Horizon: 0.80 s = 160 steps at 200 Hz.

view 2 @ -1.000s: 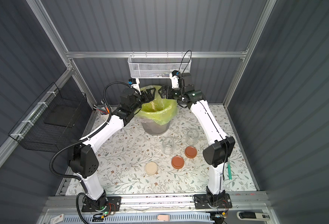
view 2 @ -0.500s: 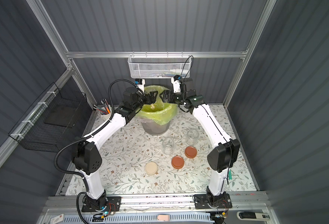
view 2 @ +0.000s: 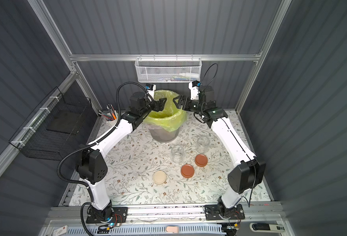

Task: Empty expired oatmeal from jars
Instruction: Pour the expired oatmeal into the trash bin.

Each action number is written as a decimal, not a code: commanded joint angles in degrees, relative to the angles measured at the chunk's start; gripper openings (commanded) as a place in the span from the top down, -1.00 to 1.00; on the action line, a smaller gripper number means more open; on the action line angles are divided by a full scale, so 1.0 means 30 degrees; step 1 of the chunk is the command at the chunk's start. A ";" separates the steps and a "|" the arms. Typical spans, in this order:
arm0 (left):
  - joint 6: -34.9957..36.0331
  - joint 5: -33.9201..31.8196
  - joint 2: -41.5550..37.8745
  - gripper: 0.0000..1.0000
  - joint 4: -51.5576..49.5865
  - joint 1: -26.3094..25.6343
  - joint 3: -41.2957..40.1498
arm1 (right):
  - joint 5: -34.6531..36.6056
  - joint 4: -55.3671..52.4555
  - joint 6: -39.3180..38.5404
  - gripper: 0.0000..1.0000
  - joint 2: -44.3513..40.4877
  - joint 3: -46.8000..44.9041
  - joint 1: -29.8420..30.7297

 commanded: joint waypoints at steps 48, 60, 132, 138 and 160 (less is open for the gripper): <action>0.4665 0.0910 -0.0155 0.81 -0.1715 0.0000 0.1836 | -0.0537 0.1589 0.0692 -0.78 -0.0831 -0.1149 -0.0014; 0.4656 -0.0053 -0.0457 0.81 -0.0892 0.0172 0.1097 | -0.0709 0.1481 0.0749 -0.77 -0.0829 -0.1121 -0.0015; 0.4621 0.1354 -0.0011 0.89 -0.1481 0.0039 0.1479 | -0.0803 0.2010 0.1041 -0.78 -0.0959 -0.1499 -0.0049; 0.5080 0.0122 -0.0147 0.91 -0.1521 -0.0087 0.1269 | -0.0945 0.1864 0.1027 -0.77 -0.0892 -0.1396 -0.0035; 0.3073 0.2227 -0.1056 0.77 -0.0225 0.1155 0.0089 | -0.0900 0.2046 0.0895 -0.78 -0.1016 -0.1673 -0.0020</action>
